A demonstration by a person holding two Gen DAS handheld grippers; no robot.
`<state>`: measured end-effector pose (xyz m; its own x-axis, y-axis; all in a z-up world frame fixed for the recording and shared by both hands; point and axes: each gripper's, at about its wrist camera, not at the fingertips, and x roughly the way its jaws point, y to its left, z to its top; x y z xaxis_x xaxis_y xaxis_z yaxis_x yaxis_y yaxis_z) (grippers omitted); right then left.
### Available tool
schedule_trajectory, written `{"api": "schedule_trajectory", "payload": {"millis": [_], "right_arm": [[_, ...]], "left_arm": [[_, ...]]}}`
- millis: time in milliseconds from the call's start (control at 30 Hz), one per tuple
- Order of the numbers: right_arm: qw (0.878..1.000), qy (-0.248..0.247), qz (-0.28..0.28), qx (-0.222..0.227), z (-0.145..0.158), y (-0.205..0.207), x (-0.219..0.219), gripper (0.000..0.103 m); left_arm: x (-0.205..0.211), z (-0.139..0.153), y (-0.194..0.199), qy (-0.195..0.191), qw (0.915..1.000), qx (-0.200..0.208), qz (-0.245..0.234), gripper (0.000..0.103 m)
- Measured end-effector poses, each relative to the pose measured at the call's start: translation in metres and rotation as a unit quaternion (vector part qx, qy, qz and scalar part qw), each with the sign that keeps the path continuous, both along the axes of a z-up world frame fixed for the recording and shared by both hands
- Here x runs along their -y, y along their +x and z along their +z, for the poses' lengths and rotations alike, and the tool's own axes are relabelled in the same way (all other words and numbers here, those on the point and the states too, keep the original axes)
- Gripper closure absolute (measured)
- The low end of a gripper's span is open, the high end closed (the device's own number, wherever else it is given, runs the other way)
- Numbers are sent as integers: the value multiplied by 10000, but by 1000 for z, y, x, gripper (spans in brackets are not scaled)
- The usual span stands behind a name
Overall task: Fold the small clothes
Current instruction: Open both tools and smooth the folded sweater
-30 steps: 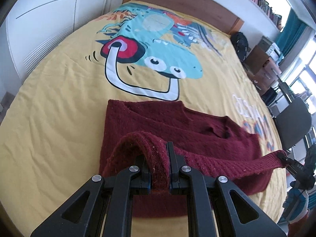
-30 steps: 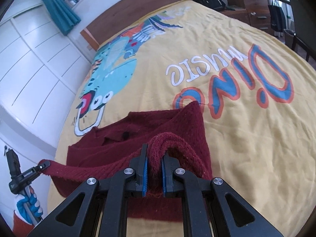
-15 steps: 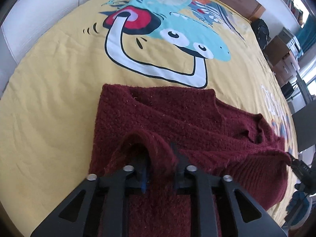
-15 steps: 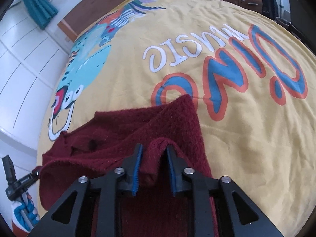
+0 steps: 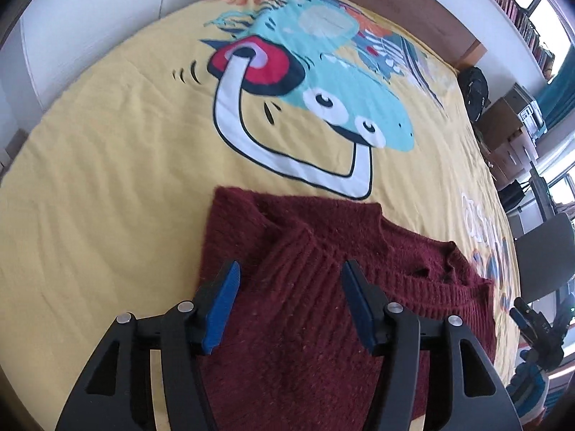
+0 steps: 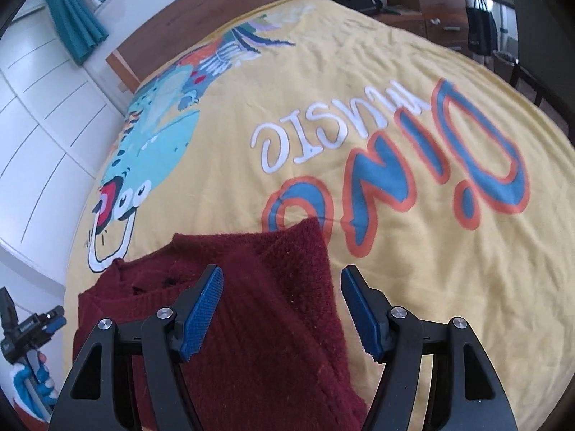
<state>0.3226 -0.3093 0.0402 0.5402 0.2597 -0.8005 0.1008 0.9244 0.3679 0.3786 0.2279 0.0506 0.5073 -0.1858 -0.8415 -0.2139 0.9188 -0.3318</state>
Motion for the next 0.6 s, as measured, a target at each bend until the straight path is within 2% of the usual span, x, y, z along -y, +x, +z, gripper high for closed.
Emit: {"api": "schedule_trajectory", "payload": {"millis": [133,267,500,600], "right_arm": [[9996,-133,205,136,13,-8,-8,32],[9983,-256,501,135,11,-12,-29,32],[9928,-553,1057,59,-15,-5,-76,32],[9907,-714,1157,-21,-29,4,-88,32]], "left_arm": [[6,13,-8,305,9994,129,-102,50],[25,12,-8,532,9979,155,-329,50],[63,-16,6,905,9923,107,-836,50],[71,-34,12,1024,9907,76,-888,50]]}}
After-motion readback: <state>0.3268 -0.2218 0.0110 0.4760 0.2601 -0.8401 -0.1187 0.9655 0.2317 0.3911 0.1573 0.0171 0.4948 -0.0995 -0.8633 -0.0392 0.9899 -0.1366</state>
